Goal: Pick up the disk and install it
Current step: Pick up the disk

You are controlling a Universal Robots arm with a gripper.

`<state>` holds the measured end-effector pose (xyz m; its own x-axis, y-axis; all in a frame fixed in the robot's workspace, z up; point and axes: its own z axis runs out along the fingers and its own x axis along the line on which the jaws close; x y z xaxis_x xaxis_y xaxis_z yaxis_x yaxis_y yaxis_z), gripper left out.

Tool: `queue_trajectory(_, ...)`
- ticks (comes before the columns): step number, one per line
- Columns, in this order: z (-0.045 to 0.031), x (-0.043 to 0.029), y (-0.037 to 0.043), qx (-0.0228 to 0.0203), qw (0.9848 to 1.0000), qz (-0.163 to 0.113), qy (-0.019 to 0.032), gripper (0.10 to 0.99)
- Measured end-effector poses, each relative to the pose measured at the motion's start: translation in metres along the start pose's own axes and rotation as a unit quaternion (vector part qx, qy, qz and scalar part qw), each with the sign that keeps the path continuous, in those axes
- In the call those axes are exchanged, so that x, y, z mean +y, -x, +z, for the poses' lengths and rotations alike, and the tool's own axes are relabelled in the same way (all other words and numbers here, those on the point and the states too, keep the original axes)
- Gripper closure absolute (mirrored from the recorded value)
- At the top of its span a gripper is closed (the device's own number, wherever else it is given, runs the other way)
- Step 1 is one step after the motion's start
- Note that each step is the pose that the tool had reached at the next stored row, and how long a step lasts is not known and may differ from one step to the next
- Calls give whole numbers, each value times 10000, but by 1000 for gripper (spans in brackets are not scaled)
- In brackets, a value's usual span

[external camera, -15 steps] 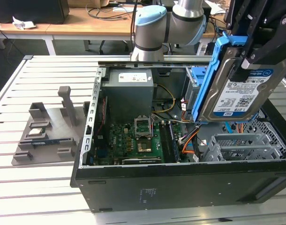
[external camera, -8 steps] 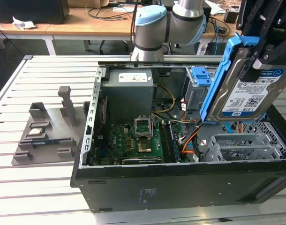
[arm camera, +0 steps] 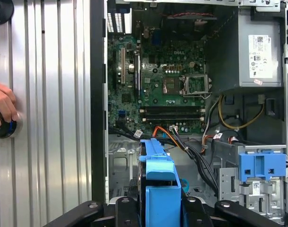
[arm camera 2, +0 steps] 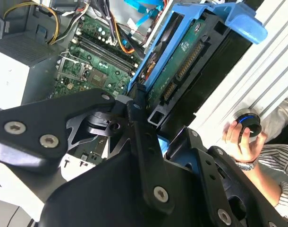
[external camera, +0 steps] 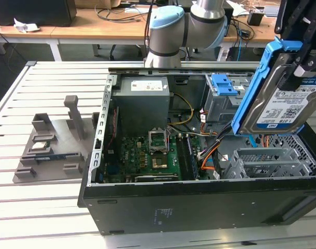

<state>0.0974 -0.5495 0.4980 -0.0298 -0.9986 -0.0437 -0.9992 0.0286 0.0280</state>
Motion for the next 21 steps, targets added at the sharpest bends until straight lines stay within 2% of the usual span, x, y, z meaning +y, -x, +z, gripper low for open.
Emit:
queue_trajectory(4,0,-172,5,0,10000,0,0,718)
queue_trajectory(8,3,-239,7,-1,10000,0,0,718)
queue_trajectory(9,9,-246,7,1,10000,0,0,718)
queue_trajectory(12,102,-250,0,0,10000,0,0,718)
queue_trajectory(21,205,-257,-8,0,10000,0,0,718)
